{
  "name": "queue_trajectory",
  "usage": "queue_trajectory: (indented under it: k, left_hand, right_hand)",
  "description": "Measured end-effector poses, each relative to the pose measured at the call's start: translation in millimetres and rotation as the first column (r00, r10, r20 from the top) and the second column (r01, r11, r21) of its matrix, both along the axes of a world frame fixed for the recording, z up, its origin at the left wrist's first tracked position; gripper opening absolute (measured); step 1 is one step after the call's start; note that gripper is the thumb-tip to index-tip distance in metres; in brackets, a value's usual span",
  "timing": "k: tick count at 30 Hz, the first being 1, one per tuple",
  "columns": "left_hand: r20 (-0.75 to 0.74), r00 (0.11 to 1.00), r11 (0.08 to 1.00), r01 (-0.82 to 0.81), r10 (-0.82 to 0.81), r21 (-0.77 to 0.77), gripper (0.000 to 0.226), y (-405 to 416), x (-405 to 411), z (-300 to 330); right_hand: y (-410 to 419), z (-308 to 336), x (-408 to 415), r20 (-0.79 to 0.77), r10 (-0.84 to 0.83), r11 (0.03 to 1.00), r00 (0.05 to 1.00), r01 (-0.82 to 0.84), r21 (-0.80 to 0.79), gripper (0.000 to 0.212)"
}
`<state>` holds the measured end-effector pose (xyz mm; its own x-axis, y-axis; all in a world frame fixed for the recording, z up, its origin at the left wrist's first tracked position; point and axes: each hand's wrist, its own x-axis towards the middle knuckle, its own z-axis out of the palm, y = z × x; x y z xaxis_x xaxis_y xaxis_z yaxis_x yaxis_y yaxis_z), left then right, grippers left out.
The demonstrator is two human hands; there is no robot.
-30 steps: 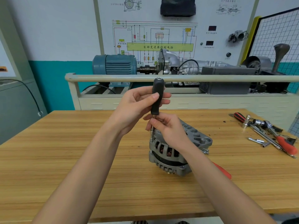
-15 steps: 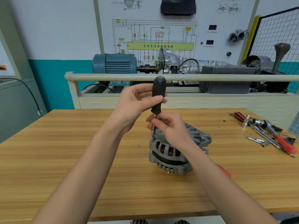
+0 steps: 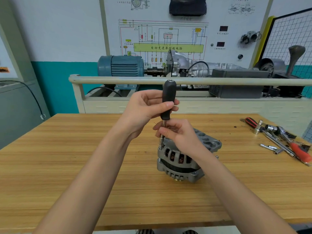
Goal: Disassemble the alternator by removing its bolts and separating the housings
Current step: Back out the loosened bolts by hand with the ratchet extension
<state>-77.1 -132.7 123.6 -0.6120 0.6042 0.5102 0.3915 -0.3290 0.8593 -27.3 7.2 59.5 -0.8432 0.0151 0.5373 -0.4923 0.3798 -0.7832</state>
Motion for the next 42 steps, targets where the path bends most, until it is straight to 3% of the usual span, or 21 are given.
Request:
queue_trajectory:
  k: [5,8,14,18,21,28,35,42]
  left_hand:
    - [-0.003,0.987,0.986,-0.163,0.163,0.046,0.043,11.2,3.7,-0.3]
    - [0.012,0.994,0.993,-0.113,0.112,0.034,0.045,12.3,6.1,-0.4]
    - [0.049,0.996,0.997,0.077,-0.076,-0.013,0.036,8.0,6.1,0.9]
    - [0.019,1.000,1.000,0.013,-0.014,0.016,0.034,9.6,8.8,-0.5]
    - [-0.017,0.999,0.998,-0.040,0.040,0.046,0.042,15.4,13.3,-1.4]
    - [0.020,0.987,0.987,0.158,-0.157,-0.043,0.042,21.0,23.8,-0.3]
    - [-0.027,1.000,1.000,-0.013,0.013,-0.006,0.038,30.6,29.5,-1.1]
    - [-0.039,0.988,0.986,0.144,-0.148,-0.087,0.042,31.2,32.7,-1.6]
  right_hand:
    - [10.1,3.7,6.3,0.052,0.058,0.998,0.997,-0.057,-0.030,0.006]
    - [11.8,9.4,11.5,0.024,0.029,0.998,0.999,-0.028,-0.050,0.009]
    - [18.3,14.8,16.9,0.076,0.029,0.997,0.997,-0.034,0.064,0.020]
    - [20.4,16.8,28.1,0.082,0.072,0.996,0.994,-0.076,0.038,0.011]
    - [21.9,18.0,35.7,0.034,0.031,0.999,0.999,-0.031,-0.006,0.017]
    - [26.3,9.1,46.8,-0.014,-0.048,0.999,0.999,0.048,-0.016,0.021]
    - [26.8,7.3,61.4,0.014,-0.033,0.999,0.999,0.034,-0.042,0.021]
    - [27.6,0.1,59.6,-0.021,-0.092,0.995,0.995,0.091,-0.043,0.031]
